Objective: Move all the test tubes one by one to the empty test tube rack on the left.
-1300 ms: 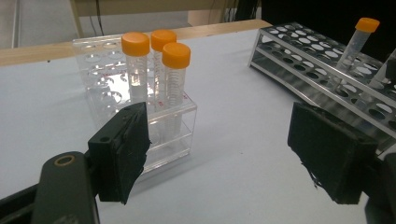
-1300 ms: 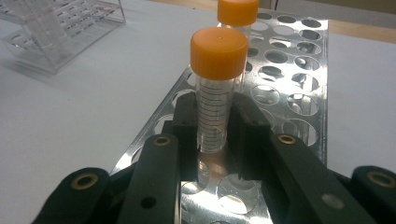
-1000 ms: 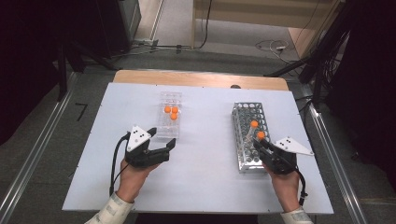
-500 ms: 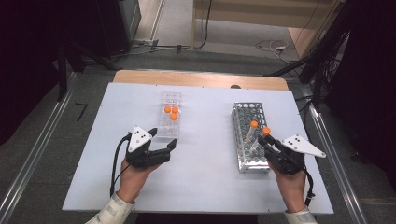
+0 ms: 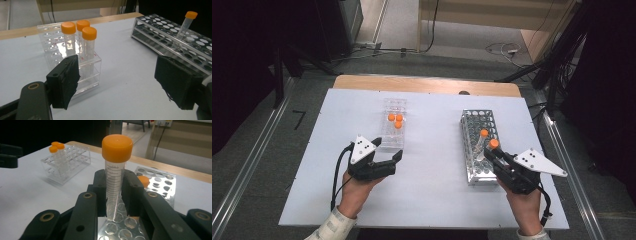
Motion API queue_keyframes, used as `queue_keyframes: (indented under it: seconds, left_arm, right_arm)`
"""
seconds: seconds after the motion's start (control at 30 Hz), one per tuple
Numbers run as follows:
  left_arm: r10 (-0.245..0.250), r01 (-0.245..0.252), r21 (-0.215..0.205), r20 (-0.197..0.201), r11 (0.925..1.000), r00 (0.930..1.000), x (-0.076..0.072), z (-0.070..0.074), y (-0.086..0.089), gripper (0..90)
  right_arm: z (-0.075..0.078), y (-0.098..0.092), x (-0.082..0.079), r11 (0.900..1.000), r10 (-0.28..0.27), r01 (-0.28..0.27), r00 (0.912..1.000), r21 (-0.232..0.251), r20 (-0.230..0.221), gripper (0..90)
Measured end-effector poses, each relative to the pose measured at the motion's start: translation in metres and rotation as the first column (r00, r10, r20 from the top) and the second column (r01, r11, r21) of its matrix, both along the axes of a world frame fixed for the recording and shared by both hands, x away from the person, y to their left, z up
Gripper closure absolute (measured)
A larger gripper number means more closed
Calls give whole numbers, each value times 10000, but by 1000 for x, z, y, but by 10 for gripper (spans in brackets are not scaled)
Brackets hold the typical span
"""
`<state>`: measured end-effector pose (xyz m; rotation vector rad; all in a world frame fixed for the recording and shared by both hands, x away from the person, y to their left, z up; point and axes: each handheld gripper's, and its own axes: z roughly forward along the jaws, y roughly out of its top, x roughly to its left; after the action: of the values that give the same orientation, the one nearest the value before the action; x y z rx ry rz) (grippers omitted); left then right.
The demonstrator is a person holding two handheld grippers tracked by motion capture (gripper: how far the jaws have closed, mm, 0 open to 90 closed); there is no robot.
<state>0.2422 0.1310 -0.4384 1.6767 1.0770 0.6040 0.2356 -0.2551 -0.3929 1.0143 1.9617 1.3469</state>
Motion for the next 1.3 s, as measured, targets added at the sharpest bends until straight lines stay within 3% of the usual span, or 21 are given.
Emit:
queue_keyframes:
  seconds: [0.27, 0.57, 0.93, 1.3]
  left_arm:
    - [-313, 313, 44, -102, 9995, 9995, -2, 1, -7, 182]
    - [-712, 711, -115, -74, 9974, 9974, -5, 3, -14, 178]
    - [-1223, 1223, -186, 25, 9923, 9925, -12, 8, -24, 199]
    - [-2044, 2049, -393, 171, 9780, 9787, -19, 13, -39, 250]
  right_arm:
    - [-4, 19, -5, 9962, 867, -870, 9957, -65, -337, 724]
    - [-25, 58, -7, 9788, 1894, -1955, 9774, -612, -936, 724]
    - [-36, 85, -4, 9643, 2400, -2514, 9625, -836, -1262, 724]
    - [-46, 105, 0, 9535, 2749, -2906, 9475, -806, -1634, 724]
